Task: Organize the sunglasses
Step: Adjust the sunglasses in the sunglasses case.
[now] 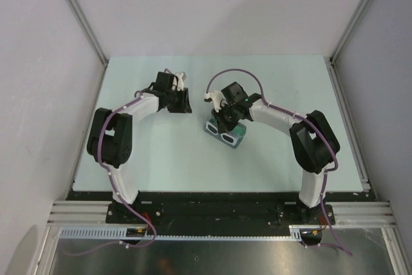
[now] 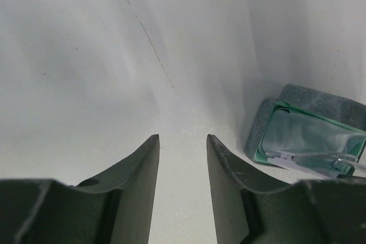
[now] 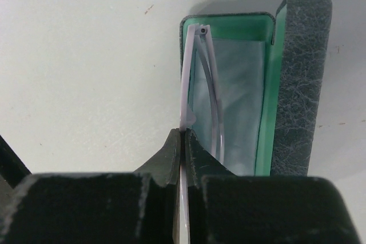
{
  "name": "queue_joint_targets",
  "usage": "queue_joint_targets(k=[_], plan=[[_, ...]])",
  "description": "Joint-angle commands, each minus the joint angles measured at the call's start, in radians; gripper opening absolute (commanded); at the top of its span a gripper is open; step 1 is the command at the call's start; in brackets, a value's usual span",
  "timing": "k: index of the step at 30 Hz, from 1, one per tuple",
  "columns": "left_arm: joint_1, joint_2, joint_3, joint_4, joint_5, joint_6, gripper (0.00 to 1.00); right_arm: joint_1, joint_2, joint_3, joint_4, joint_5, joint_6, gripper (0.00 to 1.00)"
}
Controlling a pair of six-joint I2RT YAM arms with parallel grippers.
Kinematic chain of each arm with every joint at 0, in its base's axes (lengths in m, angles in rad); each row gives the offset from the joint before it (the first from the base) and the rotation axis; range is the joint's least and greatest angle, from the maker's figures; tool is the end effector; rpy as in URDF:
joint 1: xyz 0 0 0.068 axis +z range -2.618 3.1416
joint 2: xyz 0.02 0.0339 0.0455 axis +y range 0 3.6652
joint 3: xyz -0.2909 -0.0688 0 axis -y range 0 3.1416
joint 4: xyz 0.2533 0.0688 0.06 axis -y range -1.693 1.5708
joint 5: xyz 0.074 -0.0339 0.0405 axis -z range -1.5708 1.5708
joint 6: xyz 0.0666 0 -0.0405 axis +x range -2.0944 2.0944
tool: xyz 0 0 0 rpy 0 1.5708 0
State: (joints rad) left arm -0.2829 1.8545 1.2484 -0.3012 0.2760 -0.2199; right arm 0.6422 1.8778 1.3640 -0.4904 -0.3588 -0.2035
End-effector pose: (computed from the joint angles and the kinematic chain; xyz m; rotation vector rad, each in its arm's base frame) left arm 0.4067 -0.1371 0.1890 0.1991 2.5058 -0.5529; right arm 0.3313 0.2770 0.2035 -1.1910 2.3125 0.6243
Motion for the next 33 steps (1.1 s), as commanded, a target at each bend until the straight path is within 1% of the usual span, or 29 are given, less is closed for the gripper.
queue_joint_targets(k=[1,9,18,21,25,28,33], plan=[[0.005,0.003,0.006,0.027,0.020,-0.004,0.44,-0.004,0.014,0.037,-0.010,0.023,-0.013,0.00],[0.005,0.006,0.009,0.027,0.022,-0.003,0.44,0.004,0.044,0.037,-0.010,0.024,-0.031,0.00],[0.007,0.006,0.011,0.025,0.022,-0.001,0.44,0.011,0.073,0.037,0.003,0.063,-0.037,0.00],[0.007,0.008,0.011,0.027,0.022,-0.001,0.44,0.016,0.073,0.037,-0.001,0.067,-0.033,0.06],[0.007,0.008,0.011,0.025,0.023,-0.001,0.44,0.027,0.055,0.037,0.010,0.107,-0.033,0.21],[0.008,0.008,0.011,0.025,0.023,-0.001,0.43,0.030,0.029,0.037,0.021,0.138,-0.033,0.28],[0.008,0.008,0.011,0.025,0.025,-0.001,0.44,0.033,-0.020,0.038,0.042,0.179,-0.020,0.34]])
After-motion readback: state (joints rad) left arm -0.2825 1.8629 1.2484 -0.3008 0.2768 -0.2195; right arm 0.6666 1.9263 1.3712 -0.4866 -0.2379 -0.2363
